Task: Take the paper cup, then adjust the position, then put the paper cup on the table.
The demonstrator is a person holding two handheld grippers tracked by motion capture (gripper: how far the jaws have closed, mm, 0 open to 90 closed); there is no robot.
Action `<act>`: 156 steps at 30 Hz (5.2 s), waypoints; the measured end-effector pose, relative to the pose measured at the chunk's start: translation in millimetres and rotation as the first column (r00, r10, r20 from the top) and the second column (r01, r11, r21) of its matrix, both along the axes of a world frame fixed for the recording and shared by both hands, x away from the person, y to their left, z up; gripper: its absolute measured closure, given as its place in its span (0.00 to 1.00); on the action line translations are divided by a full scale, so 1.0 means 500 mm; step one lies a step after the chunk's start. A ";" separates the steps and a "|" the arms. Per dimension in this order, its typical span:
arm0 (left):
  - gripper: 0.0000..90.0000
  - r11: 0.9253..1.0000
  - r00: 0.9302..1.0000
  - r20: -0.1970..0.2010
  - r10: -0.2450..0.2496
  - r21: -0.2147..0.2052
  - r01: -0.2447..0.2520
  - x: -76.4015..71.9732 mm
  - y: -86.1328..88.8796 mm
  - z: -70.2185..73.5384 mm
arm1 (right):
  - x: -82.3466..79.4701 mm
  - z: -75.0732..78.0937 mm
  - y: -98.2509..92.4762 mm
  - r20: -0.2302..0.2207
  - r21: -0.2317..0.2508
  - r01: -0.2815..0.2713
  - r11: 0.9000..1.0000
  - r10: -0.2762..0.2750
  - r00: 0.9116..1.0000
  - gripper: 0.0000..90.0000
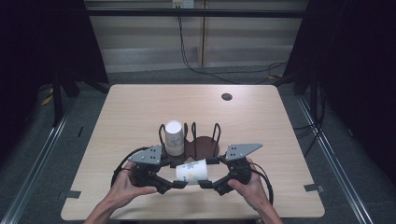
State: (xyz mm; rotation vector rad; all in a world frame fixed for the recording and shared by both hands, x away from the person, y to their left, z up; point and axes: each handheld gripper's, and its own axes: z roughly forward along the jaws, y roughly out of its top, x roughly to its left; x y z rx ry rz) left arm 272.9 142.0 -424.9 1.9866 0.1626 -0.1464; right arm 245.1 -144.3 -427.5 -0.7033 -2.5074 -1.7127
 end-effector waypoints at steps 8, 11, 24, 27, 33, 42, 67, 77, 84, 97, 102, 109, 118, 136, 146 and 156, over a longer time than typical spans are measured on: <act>0.41 1.000 1.000 -0.019 -0.017 0.001 0.017 0.002 -0.001 -0.005 | 0.001 0.000 0.006 -0.003 0.007 -0.018 1.000 0.019 1.000 0.23; 0.41 1.000 0.999 -0.019 -0.027 -0.002 0.027 0.002 0.001 -0.004 | 0.002 0.000 0.004 -0.007 0.013 -0.032 0.999 0.032 0.999 0.24; 0.40 1.000 0.999 -0.032 -0.019 -0.011 0.019 0.007 -0.002 -0.009 | 0.008 0.000 0.005 -0.028 0.012 -0.046 0.999 0.047 0.999 0.28; 0.38 1.000 1.000 -0.029 -0.012 0.003 0.012 0.008 -0.005 -0.012 | 0.008 0.002 0.003 -0.024 0.017 -0.046 0.999 0.046 0.999 0.30; 0.36 1.000 1.000 -0.027 -0.004 0.009 0.004 0.008 -0.009 -0.017 | 0.007 0.006 0.001 -0.013 0.005 -0.043 0.999 0.043 0.999 0.33; 0.19 0.998 0.999 -0.027 0.027 0.051 -0.026 0.015 -0.006 -0.020 | 0.011 0.011 -0.004 -0.011 -0.004 -0.016 1.000 0.016 1.000 0.33; 0.18 0.978 0.984 0.017 0.179 0.109 -0.180 0.014 0.063 -0.030 | 0.022 0.007 -0.040 -0.031 -0.052 0.122 0.991 -0.123 0.992 0.33; 0.18 0.953 0.967 0.023 0.255 0.162 -0.255 0.026 0.086 -0.034 | 0.018 0.009 -0.073 -0.045 -0.104 0.161 0.982 -0.166 0.985 0.33; 0.18 0.946 0.961 0.009 0.277 0.171 -0.274 0.035 0.105 -0.037 | 0.018 0.021 -0.105 -0.044 -0.146 0.182 0.972 -0.190 0.981 0.33; 0.18 0.948 0.958 -0.002 0.286 0.143 -0.283 0.040 0.125 -0.042 | 0.025 0.030 -0.142 -0.070 -0.277 0.224 0.934 -0.252 0.965 0.33; 0.18 0.949 0.957 -0.009 0.290 0.129 -0.286 0.041 0.127 -0.041 | 0.031 0.040 -0.168 -0.078 -0.320 0.247 0.915 -0.285 0.955 0.33; 0.18 0.959 0.965 0.002 0.262 0.106 -0.261 0.044 0.137 -0.041 | 0.049 0.046 -0.199 -0.078 -0.376 0.281 0.883 -0.333 0.940 0.33; 0.18 0.952 0.956 0.031 0.291 0.094 -0.293 0.042 0.150 -0.038 | 0.083 0.071 -0.211 -0.062 -0.419 0.325 0.848 -0.384 0.921 0.33; 0.18 0.957 0.965 0.026 0.260 0.128 -0.261 0.039 0.145 -0.049 | 0.176 0.090 -0.199 -0.095 -0.593 0.297 0.748 -0.431 0.897 0.33; 0.18 0.958 0.967 0.024 0.255 0.128 -0.256 0.040 0.146 -0.049 | 0.208 0.085 -0.192 -0.112 -0.670 0.267 0.693 -0.450 0.886 0.32; 0.18 0.959 0.970 0.026 0.244 0.140 -0.245 0.039 0.142 -0.051 | 0.232 0.057 -0.186 -0.119 -0.743 0.233 0.628 -0.466 0.877 0.32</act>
